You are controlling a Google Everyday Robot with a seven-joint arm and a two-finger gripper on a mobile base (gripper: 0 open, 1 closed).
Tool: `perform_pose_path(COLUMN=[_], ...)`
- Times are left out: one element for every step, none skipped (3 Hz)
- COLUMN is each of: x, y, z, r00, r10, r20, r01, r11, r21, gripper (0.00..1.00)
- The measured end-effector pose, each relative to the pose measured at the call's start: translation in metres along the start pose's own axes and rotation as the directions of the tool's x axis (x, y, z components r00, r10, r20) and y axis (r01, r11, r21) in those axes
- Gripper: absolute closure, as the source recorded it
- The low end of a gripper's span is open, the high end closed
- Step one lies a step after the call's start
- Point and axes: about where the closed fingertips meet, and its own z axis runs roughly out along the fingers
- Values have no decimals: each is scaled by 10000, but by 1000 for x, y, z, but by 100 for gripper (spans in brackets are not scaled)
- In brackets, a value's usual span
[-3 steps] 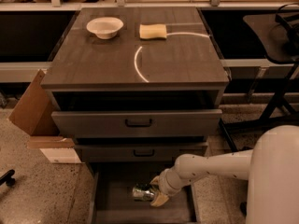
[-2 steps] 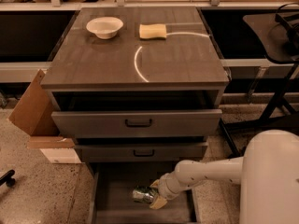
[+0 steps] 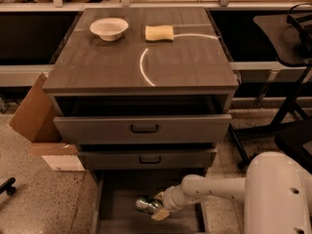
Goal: Place green can into bottom drawer
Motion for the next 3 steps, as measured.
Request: perform_pose_path(x=[13,17,14], y=[-7,-12,-16], z=[31,47,49], r00=[9983,9958,9949], r10=[303,398,292], r20=[499,823,964], r01=[-288,-353,-231], r11=[9991,9978,9977], r21=[-316,-554,-642], gripper=[38,15,0])
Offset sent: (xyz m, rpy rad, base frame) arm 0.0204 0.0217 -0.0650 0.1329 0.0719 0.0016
